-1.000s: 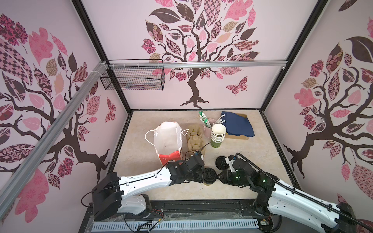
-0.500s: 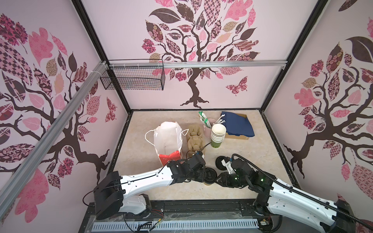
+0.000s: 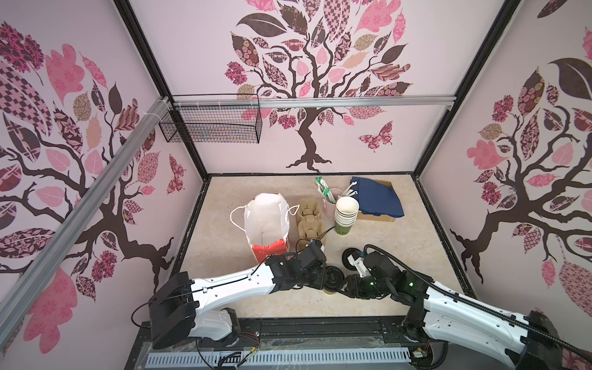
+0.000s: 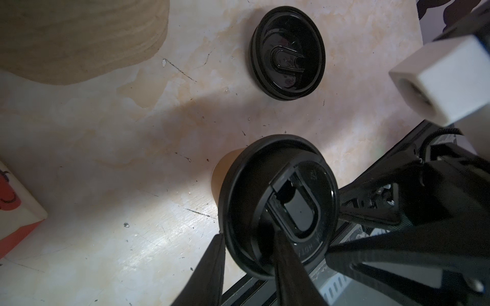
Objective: Pack a coffee takeout order
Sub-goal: Close the lid on the coffee cup.
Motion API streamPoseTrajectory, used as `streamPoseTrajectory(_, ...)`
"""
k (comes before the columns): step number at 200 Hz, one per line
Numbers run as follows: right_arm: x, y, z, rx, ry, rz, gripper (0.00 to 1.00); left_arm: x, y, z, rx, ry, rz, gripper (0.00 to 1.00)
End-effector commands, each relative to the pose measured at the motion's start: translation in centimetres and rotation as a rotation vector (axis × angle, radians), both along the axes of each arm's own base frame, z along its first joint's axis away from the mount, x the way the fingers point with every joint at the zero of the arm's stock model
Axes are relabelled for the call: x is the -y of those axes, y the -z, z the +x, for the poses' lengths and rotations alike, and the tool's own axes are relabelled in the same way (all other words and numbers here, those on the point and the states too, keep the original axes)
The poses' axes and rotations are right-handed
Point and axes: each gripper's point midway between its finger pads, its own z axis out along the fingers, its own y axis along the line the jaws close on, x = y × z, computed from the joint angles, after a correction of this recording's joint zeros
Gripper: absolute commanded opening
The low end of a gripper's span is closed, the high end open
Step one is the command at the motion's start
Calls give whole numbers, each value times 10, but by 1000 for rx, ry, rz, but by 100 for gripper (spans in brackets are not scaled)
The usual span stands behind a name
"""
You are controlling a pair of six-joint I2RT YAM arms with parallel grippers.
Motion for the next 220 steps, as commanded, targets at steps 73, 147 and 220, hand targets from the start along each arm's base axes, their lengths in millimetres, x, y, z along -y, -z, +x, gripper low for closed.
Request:
streamPoseTrajectory(73,14,18,14,27,87,-93,50,-2,9,-1,-14,11,56,32)
streamPoseTrajectory(147,27,35,14,20,99,-188,50,-3,13,-2,-19,13,71,31)
streamPoseTrajectory(220,38,48,12,11,103,-254,50,-4,14,-2,-20,16,79,31)
